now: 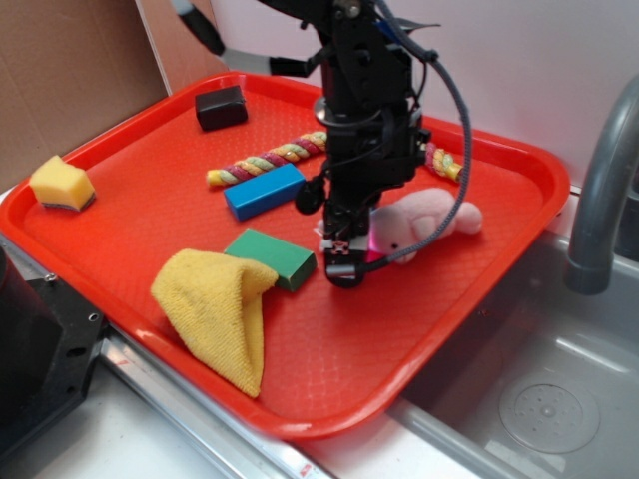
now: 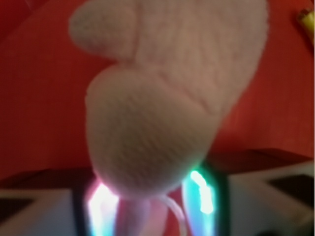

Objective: Grab the pink bunny.

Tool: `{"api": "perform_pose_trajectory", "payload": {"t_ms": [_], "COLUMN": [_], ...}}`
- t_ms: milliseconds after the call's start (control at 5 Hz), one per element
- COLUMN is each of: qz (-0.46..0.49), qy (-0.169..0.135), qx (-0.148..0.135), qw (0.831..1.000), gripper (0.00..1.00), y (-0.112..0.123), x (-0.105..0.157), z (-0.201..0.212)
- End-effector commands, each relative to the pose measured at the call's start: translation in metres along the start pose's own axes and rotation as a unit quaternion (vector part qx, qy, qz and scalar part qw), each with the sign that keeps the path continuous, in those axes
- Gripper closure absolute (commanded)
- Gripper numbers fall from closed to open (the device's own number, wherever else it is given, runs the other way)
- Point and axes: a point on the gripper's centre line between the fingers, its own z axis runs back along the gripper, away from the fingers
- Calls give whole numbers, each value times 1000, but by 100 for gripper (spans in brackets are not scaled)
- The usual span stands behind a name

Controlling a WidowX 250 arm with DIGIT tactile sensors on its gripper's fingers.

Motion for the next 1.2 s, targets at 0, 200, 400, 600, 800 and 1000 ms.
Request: {"api": "perform_pose_trajectory", "payload": {"t_ms": [0, 200, 400, 600, 800, 1000], "qz": [160, 280, 398, 502, 512, 499], "qy": [-86, -76, -78, -84, -93, -91], "qx": [32, 65, 65, 58, 51, 55], "qw": [983, 955, 912, 859, 853, 860], "gripper": [100, 100, 100, 100, 100, 100], "y": [16, 34, 44, 33, 17, 9], "x": [-28, -68, -109, -144, -161, -164], "z": [102, 152, 194, 228, 238, 233]}}
